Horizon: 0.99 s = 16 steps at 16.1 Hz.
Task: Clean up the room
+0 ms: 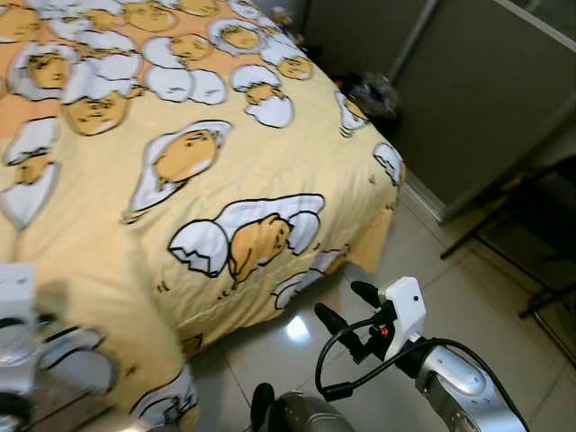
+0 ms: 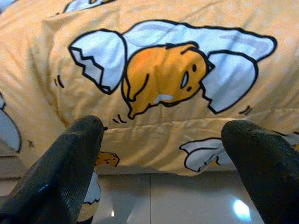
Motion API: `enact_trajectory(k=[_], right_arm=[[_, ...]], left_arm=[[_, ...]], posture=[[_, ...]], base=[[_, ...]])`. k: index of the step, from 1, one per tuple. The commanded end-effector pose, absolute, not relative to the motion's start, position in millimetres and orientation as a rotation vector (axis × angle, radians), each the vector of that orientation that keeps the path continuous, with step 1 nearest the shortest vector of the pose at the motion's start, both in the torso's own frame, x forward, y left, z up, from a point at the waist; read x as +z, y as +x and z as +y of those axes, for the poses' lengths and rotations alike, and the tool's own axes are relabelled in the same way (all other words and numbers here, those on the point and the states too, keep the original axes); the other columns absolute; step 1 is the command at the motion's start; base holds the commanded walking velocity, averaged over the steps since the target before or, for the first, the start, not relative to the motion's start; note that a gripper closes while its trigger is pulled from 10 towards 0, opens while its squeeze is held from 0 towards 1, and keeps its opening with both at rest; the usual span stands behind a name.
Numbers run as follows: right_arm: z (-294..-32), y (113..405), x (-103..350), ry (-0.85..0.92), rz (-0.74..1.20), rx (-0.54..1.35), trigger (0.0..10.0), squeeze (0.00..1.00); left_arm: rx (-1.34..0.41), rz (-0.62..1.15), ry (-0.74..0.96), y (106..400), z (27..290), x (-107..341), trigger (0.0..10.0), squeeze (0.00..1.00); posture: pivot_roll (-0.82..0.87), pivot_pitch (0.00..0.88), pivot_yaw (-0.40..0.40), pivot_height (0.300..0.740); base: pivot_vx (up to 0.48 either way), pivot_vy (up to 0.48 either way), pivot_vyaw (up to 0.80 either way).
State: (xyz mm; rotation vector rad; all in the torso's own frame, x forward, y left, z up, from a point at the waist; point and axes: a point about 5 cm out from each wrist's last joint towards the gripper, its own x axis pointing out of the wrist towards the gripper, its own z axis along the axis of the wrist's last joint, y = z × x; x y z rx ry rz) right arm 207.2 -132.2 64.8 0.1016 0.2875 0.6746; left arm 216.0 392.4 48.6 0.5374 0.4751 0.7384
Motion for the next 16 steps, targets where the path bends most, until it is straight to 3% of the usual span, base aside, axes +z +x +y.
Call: enact_trajectory(k=[1, 5, 6, 9, 10, 11, 12, 16], right_arm=[[-140.3, 205.3, 65.4, 0.086, 0.288, 0.658, 10.0, 0.00], [-137.0, 203.7, 64.0, 0.090, 0.300, 0.676, 10.0, 0.00], [-137.4, 204.1, 64.5, 0.087, 0.299, 0.677, 10.0, 0.00], [-138.5, 205.1, 64.5, 0.083, 0.299, 0.677, 10.0, 0.00], [-137.7, 206.3, 65.7, 0.085, 0.292, 0.675, 10.0, 0.00], [-137.0, 206.9, 66.5, 0.086, 0.287, 0.675, 10.0, 0.00], [-135.5, 207.9, 68.3, 0.088, 0.277, 0.677, 10.0, 0.00], [-138.5, 209.3, 68.4, 0.079, 0.274, 0.680, 10.0, 0.00]], left_arm=[[0.885, 0.670, 0.541, 169.2, 413.0, 28.7, 0.0, 0.00], [0.730, 0.697, 0.632, 173.2, 400.7, 19.9, 0.0, 0.00], [0.748, 0.707, 0.695, 167.4, 407.7, 23.7, 0.0, 0.00], [0.675, 0.793, 0.726, 156.4, 409.9, 16.7, 0.0, 0.00], [0.640, 0.746, 0.669, 163.2, 402.3, 14.6, 0.0, 0.00], [0.644, 0.720, 0.641, 166.4, 399.4, 14.5, 3.8, 0.83], [0.665, 0.671, 0.592, 172.8, 394.0, 15.0, 10.0, 1.00], [0.788, 0.394, 0.461, 199.8, 364.9, 33.9, 10.0, 1.00]], posture=[[-0.01, 0.134, -0.178, 0.740], [0.00, 0.141, -0.183, 0.740], [0.00, 0.141, -0.183, 0.740], [0.00, 0.143, -0.183, 0.740], [0.00, 0.144, -0.184, 0.740], [0.00, 0.144, -0.185, 0.740], [0.00, 0.143, -0.186, 0.740], [0.01, 0.135, -0.187, 0.740]], base=[[0.000, 0.000, 0.00], [0.000, 0.000, 0.00], [0.000, 0.000, 0.00], [0.000, 0.000, 0.00], [0.000, 0.000, 0.00], [0.000, 0.000, 0.00], [0.000, 0.000, 0.00], [0.000, 0.000, 0.00]])
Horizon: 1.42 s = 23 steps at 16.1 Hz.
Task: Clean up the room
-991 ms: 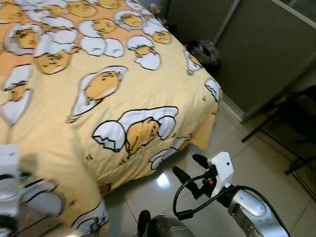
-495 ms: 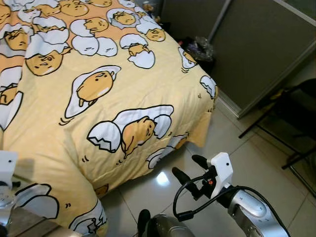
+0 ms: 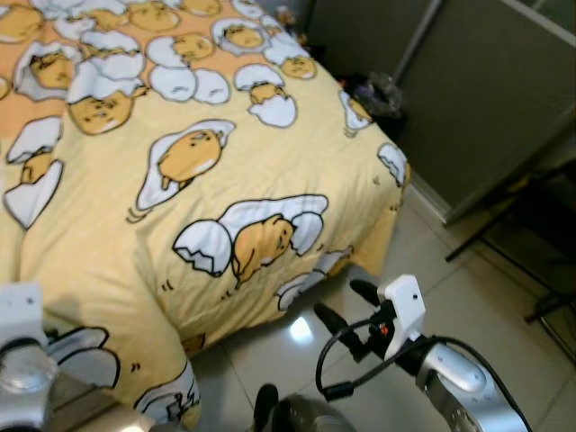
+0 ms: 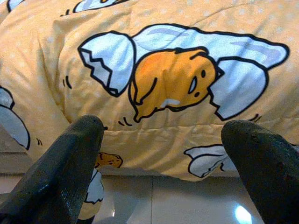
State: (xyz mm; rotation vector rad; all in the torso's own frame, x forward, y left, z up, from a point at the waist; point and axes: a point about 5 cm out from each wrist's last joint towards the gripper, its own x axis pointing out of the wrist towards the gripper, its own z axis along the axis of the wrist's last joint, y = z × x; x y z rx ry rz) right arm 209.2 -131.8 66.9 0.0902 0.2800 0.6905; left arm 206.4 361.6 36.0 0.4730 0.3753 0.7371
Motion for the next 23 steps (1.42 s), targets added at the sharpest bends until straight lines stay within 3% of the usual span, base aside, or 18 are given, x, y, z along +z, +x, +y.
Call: enact_trajectory(k=[1, 4, 8, 18, 19, 20, 21, 23], right_arm=[[-138.2, 209.3, 68.6, 0.079, 0.273, 0.680, 10.0, 0.00], [-136.1, 212.8, 71.7, 0.077, 0.247, 0.681, 10.0, 0.00], [-124.2, 227.5, 72.3, 0.092, 0.234, 0.707, 10.0, 0.00], [-126.5, 259.3, 68.5, 0.097, 0.204, 0.589, 10.0, 0.00], [-126.9, 260.3, 67.0, 0.093, 0.203, 0.576, 10.0, 0.00], [-127.0, 260.9, 66.2, 0.092, 0.201, 0.568, 10.0, 0.00], [-131.7, 266.5, 64.8, 0.097, 0.189, 0.498, 10.0, 0.00], [-140.0, 276.8, 60.8, 0.131, 0.169, 0.352, 10.0, 0.00]], left_arm=[[0.788, 0.335, 0.465, 203.4, 360.5, 43.0, 10.0, 1.00], [0.676, 0.173, 0.478, 218.0, 327.2, 67.8, 10.0, 1.00], [0.499, 0.192, 0.375, 215.5, 269.8, 62.4, 10.0, 1.00], [0.359, 0.219, 0.285, 215.2, 239.0, 62.4, 10.0, 1.00], [0.342, 0.218, 0.290, 220.6, 235.9, 63.8, 10.0, 0.76], [0.336, 0.218, 0.292, 222.3, 235.1, 64.1, 10.0, 0.76], [0.322, 0.221, 0.311, 225.4, 233.9, 64.9, 10.0, 0.00], [0.258, 0.186, 0.329, 232.0, 231.5, 78.4, 10.0, 0.00]], posture=[[0.01, 0.136, -0.190, 0.740], [0.01, 0.134, -0.196, 0.740], [0.07, 0.124, -0.212, 0.740], [0.13, 0.071, -0.212, 0.740], [0.14, 0.062, -0.206, 0.740], [0.14, 0.060, -0.204, 0.740], [0.15, 0.042, -0.181, 0.740], [0.18, 0.039, -0.108, 0.740]], base=[[0.000, 0.000, 0.00], [0.000, 0.000, 0.00], [0.000, 0.000, 0.00], [0.000, 0.000, 0.62], [0.000, 0.000, 0.51], [0.000, 0.000, 0.51], [0.000, 0.000, 0.51], [0.000, 0.000, 0.27]])
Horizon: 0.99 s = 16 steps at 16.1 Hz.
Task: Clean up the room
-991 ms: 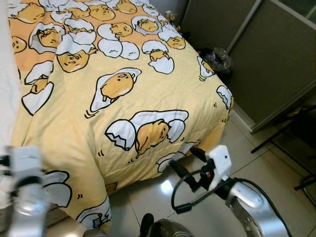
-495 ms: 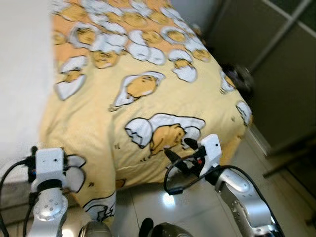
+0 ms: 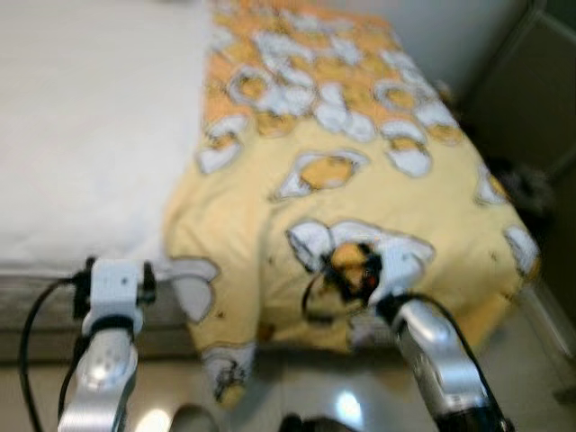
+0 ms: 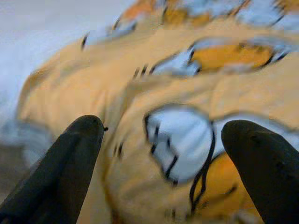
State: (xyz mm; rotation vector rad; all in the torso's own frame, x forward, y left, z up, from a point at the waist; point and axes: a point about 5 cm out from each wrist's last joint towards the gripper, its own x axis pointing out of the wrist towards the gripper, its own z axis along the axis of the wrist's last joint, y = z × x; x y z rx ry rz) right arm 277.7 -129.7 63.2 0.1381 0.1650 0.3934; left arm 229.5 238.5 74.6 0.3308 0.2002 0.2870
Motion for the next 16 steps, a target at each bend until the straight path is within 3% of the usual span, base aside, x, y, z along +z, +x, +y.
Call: enact_trajectory(k=[1, 6, 8, 10, 14, 16], right_arm=[[-137.1, 278.1, 59.4, 0.148, 0.159, 0.330, 10.0, 0.00], [-123.0, 284.5, 51.0, 0.182, 0.139, 0.274, 10.0, 0.00], [-120.0, 288.5, 52.0, 0.183, 0.119, 0.269, 10.0, 0.00], [-117.7, 290.7, 53.5, 0.161, 0.111, 0.302, 10.0, 0.00], [-116.6, 294.2, 55.8, 0.107, 0.092, 0.335, 10.0, 0.00], [-116.1, 294.2, 57.5, 0.096, 0.078, 0.338, 10.0, 0.00]], left_arm=[[0.231, 0.164, 0.360, 235.3, 233.9, 87.7, 10.0, 0.00], [0.182, 0.044, 0.498, 247.6, 243.4, 137.0, 10.0, 0.00], [0.200, 0.064, 0.417, 247.9, 244.0, 132.6, 10.0, 0.00], [0.219, 0.084, 0.372, 246.5, 241.0, 124.4, 10.0, 0.00], [0.214, 0.145, 0.374, 249.6, 232.8, 106.7, 10.0, 0.00], [0.176, 0.172, 0.283, 258.9, 233.9, 94.9, 10.0, 0.00]], posture=[[0.19, 0.040, -0.083, 0.740], [0.29, 0.047, 0.006, 0.740], [0.30, 0.054, -0.031, 0.740], [0.30, 0.063, -0.072, 0.740], [0.28, 0.075, -0.113, 0.740], [0.27, 0.081, -0.132, 0.740]], base=[[0.000, 0.000, 0.00], [0.000, 0.000, 0.00], [0.000, 0.000, 0.73], [0.000, 0.480, 0.72], [0.000, 0.198, 0.00], [0.000, 0.000, -0.70]])
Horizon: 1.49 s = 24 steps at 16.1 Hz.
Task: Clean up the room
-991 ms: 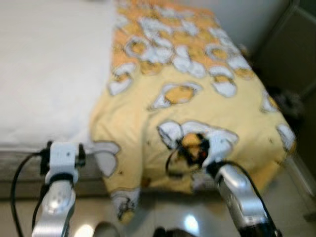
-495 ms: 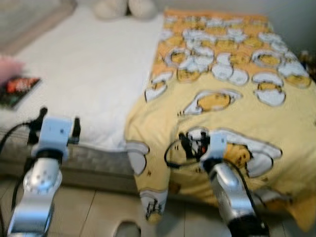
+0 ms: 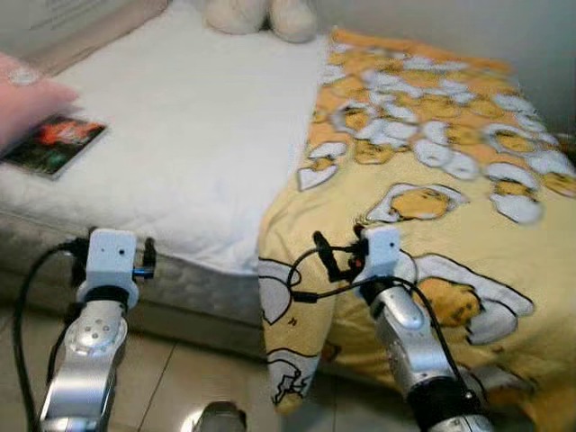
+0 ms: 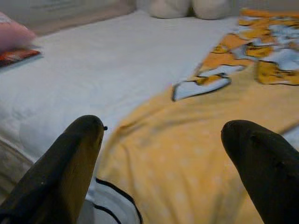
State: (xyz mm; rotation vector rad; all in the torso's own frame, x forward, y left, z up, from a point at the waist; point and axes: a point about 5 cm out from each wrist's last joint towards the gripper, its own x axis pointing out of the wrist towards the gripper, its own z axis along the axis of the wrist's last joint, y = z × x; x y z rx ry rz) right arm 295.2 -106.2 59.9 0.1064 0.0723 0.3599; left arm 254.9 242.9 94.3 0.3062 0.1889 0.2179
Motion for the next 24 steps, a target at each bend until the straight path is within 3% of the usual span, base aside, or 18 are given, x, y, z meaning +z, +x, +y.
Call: enact_trajectory(k=[1, 8, 15, 20, 24], right_arm=[[-115.8, 294.1, 57.3, 0.094, 0.078, 0.337, 10.0, 0.00], [-109.4, 301.2, 62.1, 0.074, 0.066, 0.370, 10.0, 0.00], [-108.1, 297.7, 59.9, 0.066, 0.074, 0.409, 10.0, 0.00], [-107.5, 304.0, 61.5, 0.045, 0.086, 0.465, 10.0, 0.00], [-110.2, 313.2, 70.7, 0.052, 0.055, 0.461, 10.0, 0.00]], left_arm=[[0.177, 0.179, 0.263, 261.1, 236.2, 92.6, 10.0, 0.00], [0.177, 0.136, 0.259, 271.8, 226.7, 91.0, 10.0, 0.00], [0.242, 0.181, 0.248, 269.9, 235.6, 74.9, 10.0, 0.00], [0.264, 0.137, 0.198, 266.1, 219.3, 76.2, 10.0, 0.00], [0.159, 0.127, 0.248, 267.0, 195.0, 83.4, 10.0, 0.00]], posture=[[0.27, 0.080, -0.133, 0.740], [0.26, 0.065, -0.167, 0.740], [0.25, 0.084, -0.194, 0.740], [0.28, 0.055, -0.235, 0.740], [0.30, 0.070, -0.171, 0.740]], base=[[0.000, 0.000, -0.75], [0.000, 0.000, -0.21], [0.000, 0.000, 0.00], [0.000, 0.000, 0.00], [0.000, 0.000, 0.00]])
